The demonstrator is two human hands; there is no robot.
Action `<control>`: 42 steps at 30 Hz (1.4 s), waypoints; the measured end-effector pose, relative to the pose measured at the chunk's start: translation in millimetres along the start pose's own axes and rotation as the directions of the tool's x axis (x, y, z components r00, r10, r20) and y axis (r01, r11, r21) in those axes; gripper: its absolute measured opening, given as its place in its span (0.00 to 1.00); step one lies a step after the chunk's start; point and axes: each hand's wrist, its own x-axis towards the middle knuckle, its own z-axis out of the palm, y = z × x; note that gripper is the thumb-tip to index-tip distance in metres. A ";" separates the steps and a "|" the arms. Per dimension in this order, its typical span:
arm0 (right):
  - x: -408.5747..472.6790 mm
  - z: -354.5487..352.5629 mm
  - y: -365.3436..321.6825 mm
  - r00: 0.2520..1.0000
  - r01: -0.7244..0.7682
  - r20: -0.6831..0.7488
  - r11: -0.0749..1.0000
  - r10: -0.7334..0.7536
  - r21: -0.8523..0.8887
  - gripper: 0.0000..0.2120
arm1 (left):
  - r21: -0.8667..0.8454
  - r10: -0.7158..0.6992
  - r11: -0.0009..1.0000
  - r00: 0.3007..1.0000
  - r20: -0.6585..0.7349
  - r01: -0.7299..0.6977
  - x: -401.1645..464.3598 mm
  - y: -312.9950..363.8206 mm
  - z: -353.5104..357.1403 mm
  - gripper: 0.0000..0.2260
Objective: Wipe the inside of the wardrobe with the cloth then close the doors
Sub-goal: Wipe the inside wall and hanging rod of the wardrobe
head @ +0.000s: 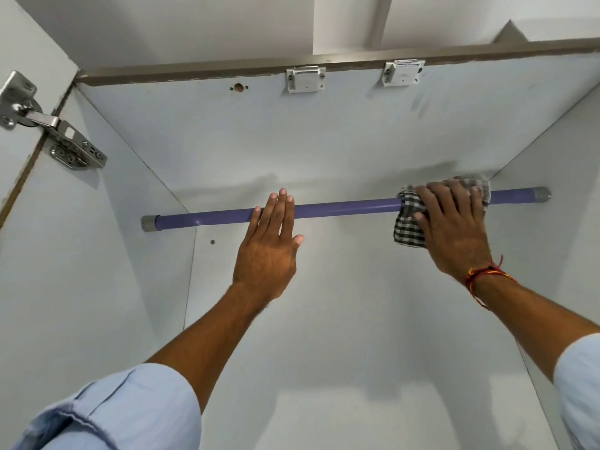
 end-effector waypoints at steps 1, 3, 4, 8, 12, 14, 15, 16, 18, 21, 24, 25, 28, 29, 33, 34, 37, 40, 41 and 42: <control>-0.6 0.6 -5.9 1.000 -0.022 -0.008 1.000 0.022 0.012 0.23 | 0.000 0.000 1.000 1.000 -0.004 0.000 0.2 -0.1 -0.1 0.30; -2.0 2.5 -22.1 0.999 -0.039 -0.023 0.999 0.039 0.022 0.23 | 0.000 0.001 1.000 1.000 -0.012 -0.001 -0.2 1.1 1.1 0.30; -1.2 2.9 -32.2 0.999 -0.021 -0.025 1.000 0.022 0.020 0.23 | -0.002 0.001 1.000 1.000 -0.016 -0.001 -0.1 1.8 1.7 0.30; 10.7 -2.7 -96.2 0.993 0.119 -0.013 0.992 -0.119 0.036 0.23 | -0.006 -0.001 1.000 1.000 -0.018 0.001 0.6 1.7 3.2 0.30; 11.9 -5.5 -156.1 0.963 0.270 -0.019 0.959 -0.269 0.084 0.24 | 0.005 0.008 1.000 1.000 -0.024 -0.008 1.1 1.4 0.5 0.29; 12.2 -6.1 -159.9 0.954 0.299 -0.025 0.949 -0.298 0.104 0.24 | -0.001 0.016 1.000 1.000 -0.023 -0.016 1.1 0.1 -0.5 0.29; 12.2 -6.0 -155.2 0.949 0.314 -0.019 0.944 -0.314 0.102 0.25 | -0.008 0.018 1.000 0.999 -0.029 -0.018 0.6 -0.6 -0.6 0.29; 12.1 -5.7 -147.1 0.944 0.328 -0.006 0.940 -0.329 0.095 0.25 | -0.015 0.019 1.000 0.999 -0.038 -0.020 0.1 -1.4 -0.7 0.29; 13.0 -4.0 -124.4 0.948 0.313 0.023 0.946 -0.316 0.079 0.25 | -0.028 0.019 0.999 0.999 -0.049 -0.020 -0.9 -2.1 -0.3 0.29; 12.3 -1.8 -76.1 0.975 0.218 0.040 0.974 -0.221 0.053 0.25 | -0.032 0.011 0.999 0.999 -0.038 -0.012 -0.9 -0.3 0.6 0.29; 7.2 -1.4 -29.5 0.985 0.166 0.049 0.986 -0.167 0.027 0.25 | 0.014 -0.005 1.000 1.000 0.008 0.005 -1.1 1.9 -0.2 0.30; 6.4 -2.3 -19.7 0.986 0.157 0.057 0.987 -0.158 0.020 0.24 | 0.033 -0.021 0.999 0.999 0.026 0.020 -0.9 4.4 -1.1 0.30; 5.5 -4.5 -15.7 0.986 0.150 0.068 0.989 -0.151 0.021 0.24 | 0.053 -0.136 0.990 0.990 0.049 0.133 2.4 22.9 -7.9 0.33; 5.2 -5.7 -16.5 0.988 0.139 0.068 0.990 -0.141 0.025 0.23 | 0.034 -0.160 0.987 0.986 0.042 0.159 6.3 36.6 -10.9 0.34; 4.9 -9.5 -17.7 0.985 0.152 0.075 0.987 -0.156 0.053 0.23 | -0.109 0.032 0.993 0.999 -0.038 -0.036 31.6 107.4 -16.1 0.34; 4.6 -9.3 -16.0 0.982 0.170 0.080 0.984 -0.174 0.047 0.24 | -0.136 0.063 0.988 0.997 -0.035 -0.067 37.3 123.7 -15.5 0.34; 5.4 -11.4 -1.9 0.977 0.193 0.079 0.980 -0.196 0.050 0.23 | -0.138 0.045 0.990 0.998 0.039 -0.039 44.5 153.2 -6.1 0.36; 4.6 -12.3 26.0 0.980 0.181 0.078 0.983 -0.182 0.030 0.23 | -0.087 0.040 0.995 0.999 0.021 -0.038 43.0 156.1 6.4 0.37; 4.6 -12.0 40.2 0.981 0.174 0.085 0.985 -0.174 0.015 0.23 | -0.080 0.041 0.996 0.999 0.001 -0.041 42.0 154.6 8.7 0.38; 4.7 -12.1 57.3 0.983 0.159 0.091 0.987 -0.159 0.004 0.23 | -0.079 0.044 0.996 0.999 -0.016 -0.045 41.7 153.2 10.0 0.38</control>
